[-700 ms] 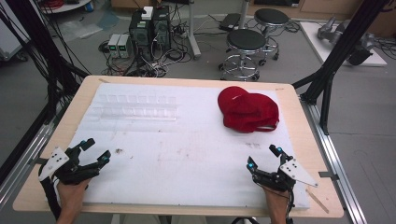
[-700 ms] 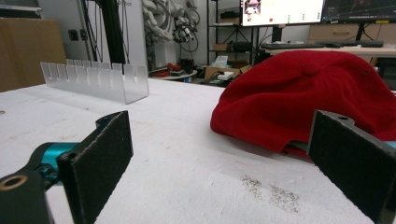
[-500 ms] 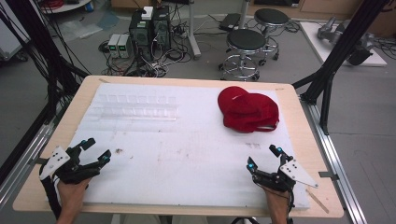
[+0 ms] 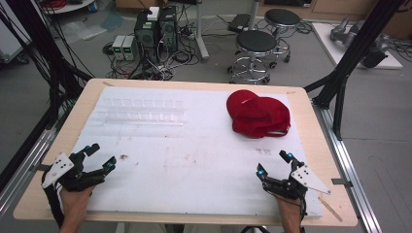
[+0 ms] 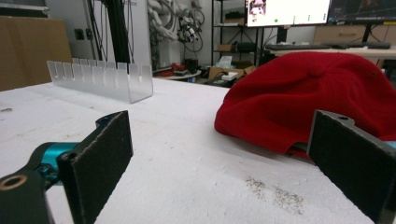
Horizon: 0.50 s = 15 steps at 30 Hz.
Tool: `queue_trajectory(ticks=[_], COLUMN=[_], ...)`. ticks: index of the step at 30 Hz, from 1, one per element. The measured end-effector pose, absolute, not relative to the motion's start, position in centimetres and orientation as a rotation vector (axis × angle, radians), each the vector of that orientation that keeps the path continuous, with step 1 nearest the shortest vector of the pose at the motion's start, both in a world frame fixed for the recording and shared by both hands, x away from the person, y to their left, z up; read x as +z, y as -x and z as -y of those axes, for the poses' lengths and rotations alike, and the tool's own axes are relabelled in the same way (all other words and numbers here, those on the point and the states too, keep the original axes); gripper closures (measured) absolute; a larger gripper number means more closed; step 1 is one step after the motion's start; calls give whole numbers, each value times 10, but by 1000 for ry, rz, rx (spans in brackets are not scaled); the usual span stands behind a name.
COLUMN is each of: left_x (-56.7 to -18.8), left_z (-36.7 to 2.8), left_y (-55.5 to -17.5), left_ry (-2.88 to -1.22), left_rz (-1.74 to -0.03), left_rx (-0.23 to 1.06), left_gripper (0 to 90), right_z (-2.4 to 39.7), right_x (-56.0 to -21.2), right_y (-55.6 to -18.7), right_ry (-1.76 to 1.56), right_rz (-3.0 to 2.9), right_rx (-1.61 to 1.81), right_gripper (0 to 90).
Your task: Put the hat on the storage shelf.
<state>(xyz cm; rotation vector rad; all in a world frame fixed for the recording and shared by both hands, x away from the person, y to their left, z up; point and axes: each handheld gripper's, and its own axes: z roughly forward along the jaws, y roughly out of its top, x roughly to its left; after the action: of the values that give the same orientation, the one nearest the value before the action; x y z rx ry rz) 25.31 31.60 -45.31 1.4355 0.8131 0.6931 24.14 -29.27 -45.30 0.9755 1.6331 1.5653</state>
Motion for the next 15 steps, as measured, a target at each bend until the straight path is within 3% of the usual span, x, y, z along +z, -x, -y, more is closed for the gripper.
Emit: queue_trajectory(ticks=[9, 15], left_x=[-454, -454], left_z=[-315, -316], left_y=[-250, -251], left_ry=[-1433, -1433], left_rz=[-774, -783], left_rx=[709, 702], left_gripper=[163, 163], right_z=[291, 300], right_x=[-444, -416], right_y=[-253, -269], right_ry=[-1033, -1081], right_rz=[-1707, -1705], right_rx=[1488, 1444], right_gripper=[58, 58])
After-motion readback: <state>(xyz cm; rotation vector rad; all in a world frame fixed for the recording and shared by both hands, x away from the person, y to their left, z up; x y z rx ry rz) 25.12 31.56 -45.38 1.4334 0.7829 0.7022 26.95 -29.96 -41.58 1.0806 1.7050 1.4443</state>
